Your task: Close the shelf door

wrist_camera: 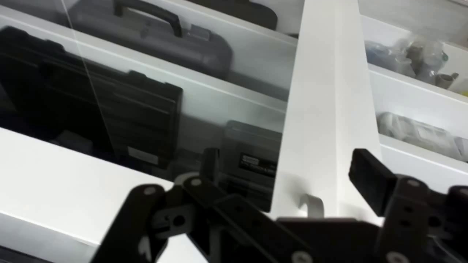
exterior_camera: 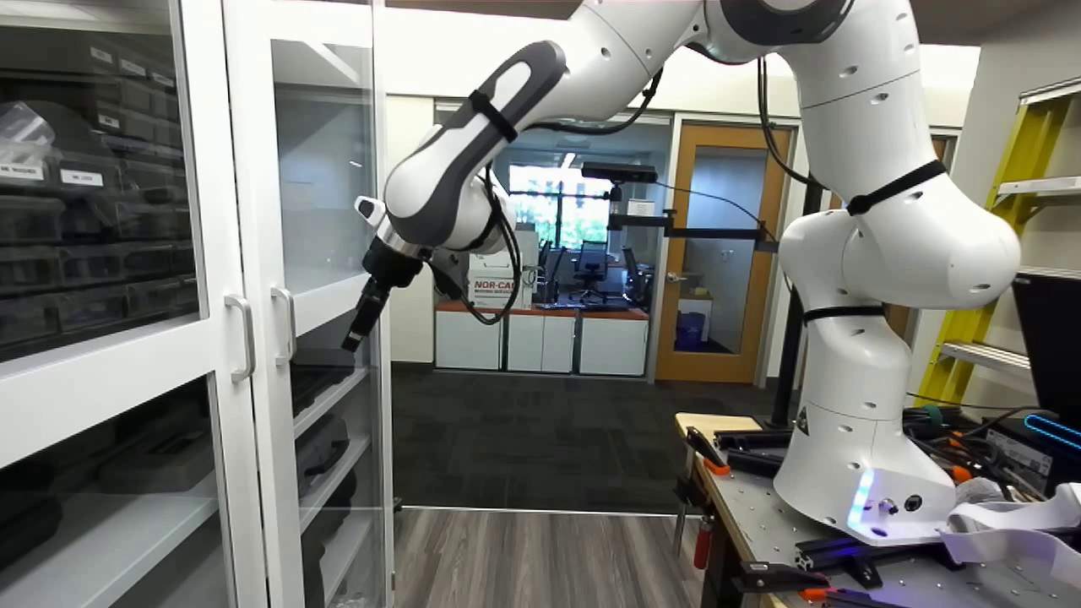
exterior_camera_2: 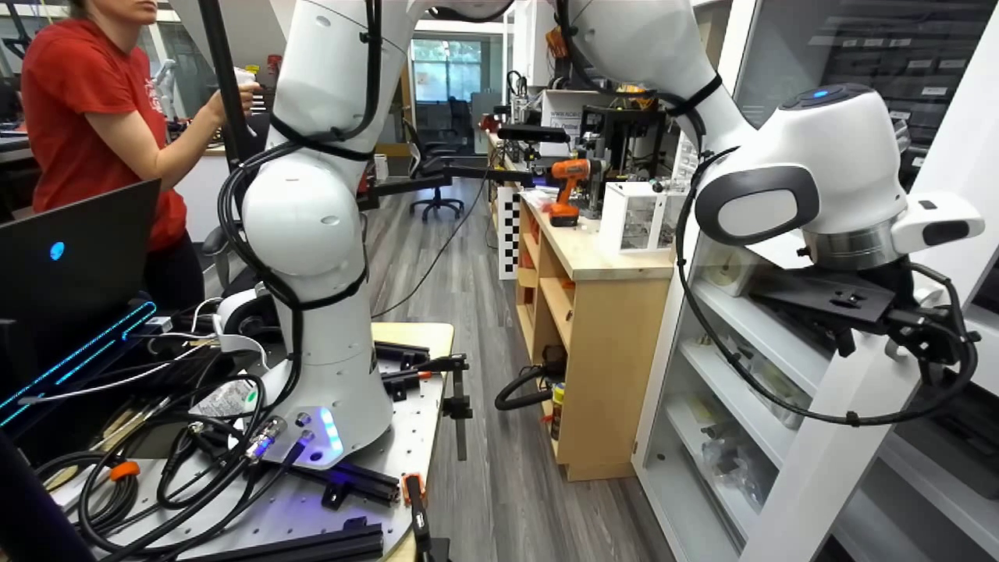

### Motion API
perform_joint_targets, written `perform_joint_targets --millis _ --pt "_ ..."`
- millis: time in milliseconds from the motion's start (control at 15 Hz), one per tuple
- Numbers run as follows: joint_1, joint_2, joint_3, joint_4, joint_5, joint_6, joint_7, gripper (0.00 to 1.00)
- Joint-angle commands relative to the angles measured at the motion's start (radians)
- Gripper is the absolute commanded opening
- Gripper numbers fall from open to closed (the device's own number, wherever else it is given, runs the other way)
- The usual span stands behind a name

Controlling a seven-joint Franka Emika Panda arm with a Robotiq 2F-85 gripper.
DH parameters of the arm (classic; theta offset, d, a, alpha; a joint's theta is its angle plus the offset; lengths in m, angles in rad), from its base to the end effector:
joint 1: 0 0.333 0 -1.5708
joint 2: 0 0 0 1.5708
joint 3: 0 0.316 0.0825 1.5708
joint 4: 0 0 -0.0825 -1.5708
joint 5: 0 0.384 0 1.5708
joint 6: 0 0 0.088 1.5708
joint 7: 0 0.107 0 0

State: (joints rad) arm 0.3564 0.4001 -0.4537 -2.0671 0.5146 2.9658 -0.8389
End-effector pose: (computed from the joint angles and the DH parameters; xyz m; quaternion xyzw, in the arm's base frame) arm 0.6224 -0.0781 0.3152 0.9474 0.1621 0.2596 0.0940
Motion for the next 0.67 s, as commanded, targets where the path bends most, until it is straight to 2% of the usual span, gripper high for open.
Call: perform_joint_targets --millis 0,133,267,400,467,533,600 --pt "0.199 -0.047 -0.275 -0.084 -0.220 -0.090 0.275 1.00" --pt "0.318 -0.046 -0.432 -0.076 -0.328 -0.191 0.418 1.00" --pt "0.398 -0.059 -0.536 -0.061 -0.398 -0.311 0.495 1.00" --pt "0.461 -0.081 -0.608 -0.053 -0.440 -0.406 0.531 1.00" --pt "0.262 -0.096 -0.403 -0.044 -0.553 -0.309 0.589 1.00" --pt "0.257 -0.106 -0.397 -0.040 -0.594 -0.325 0.612 1.00" --pt "0.208 -0.112 -0.344 -0.036 -0.633 -0.323 0.640 1.00"
